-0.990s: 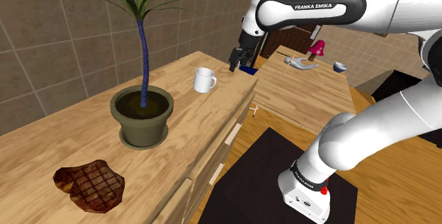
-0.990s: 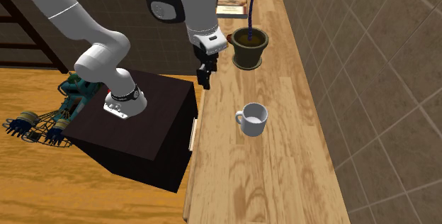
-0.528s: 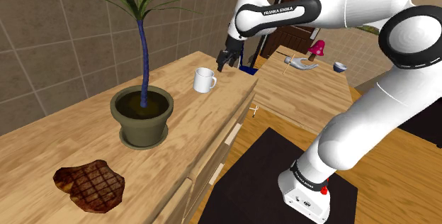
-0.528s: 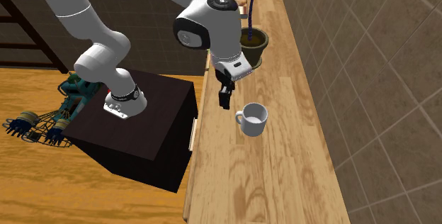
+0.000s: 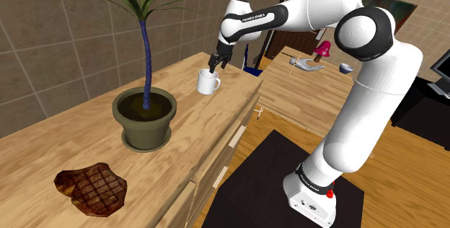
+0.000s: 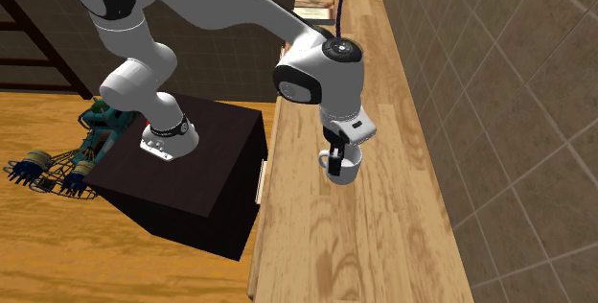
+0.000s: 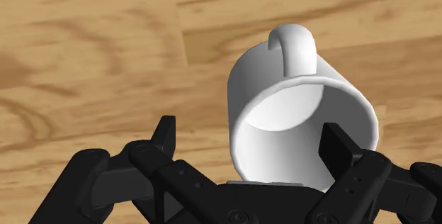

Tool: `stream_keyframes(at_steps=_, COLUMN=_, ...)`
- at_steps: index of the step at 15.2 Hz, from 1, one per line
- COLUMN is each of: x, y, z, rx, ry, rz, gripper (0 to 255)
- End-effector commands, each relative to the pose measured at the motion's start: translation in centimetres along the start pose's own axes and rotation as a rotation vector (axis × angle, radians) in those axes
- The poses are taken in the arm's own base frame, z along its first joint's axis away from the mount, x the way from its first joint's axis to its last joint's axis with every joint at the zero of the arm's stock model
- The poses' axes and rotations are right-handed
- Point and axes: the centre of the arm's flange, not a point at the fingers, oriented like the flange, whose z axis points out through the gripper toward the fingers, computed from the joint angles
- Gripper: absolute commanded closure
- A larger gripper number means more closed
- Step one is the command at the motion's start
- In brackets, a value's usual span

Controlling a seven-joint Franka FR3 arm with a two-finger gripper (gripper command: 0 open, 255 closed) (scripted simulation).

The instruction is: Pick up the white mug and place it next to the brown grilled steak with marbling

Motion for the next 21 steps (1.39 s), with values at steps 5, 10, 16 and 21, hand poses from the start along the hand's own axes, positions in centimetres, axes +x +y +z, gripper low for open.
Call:
stream_keyframes(at_steps=5, x=1.3, y=0.5, z=3.2, rx=0.001, ry=0.002, rz=-0.002, gripper=0)
stream_keyframes(at_steps=10, x=1.3, y=0.5, z=5.0, rx=0.001, ry=0.002, rz=-0.002, gripper=0)
stream_keyframes(at_steps=16, x=1.3, y=0.5, z=5.0, rx=0.001, ry=0.002, rz=-0.002, gripper=0)
stream_keyframes(at_steps=21, x=1.3, y=0.5, z=5.0, rx=0.001, ry=0.002, rz=-0.002, gripper=255)
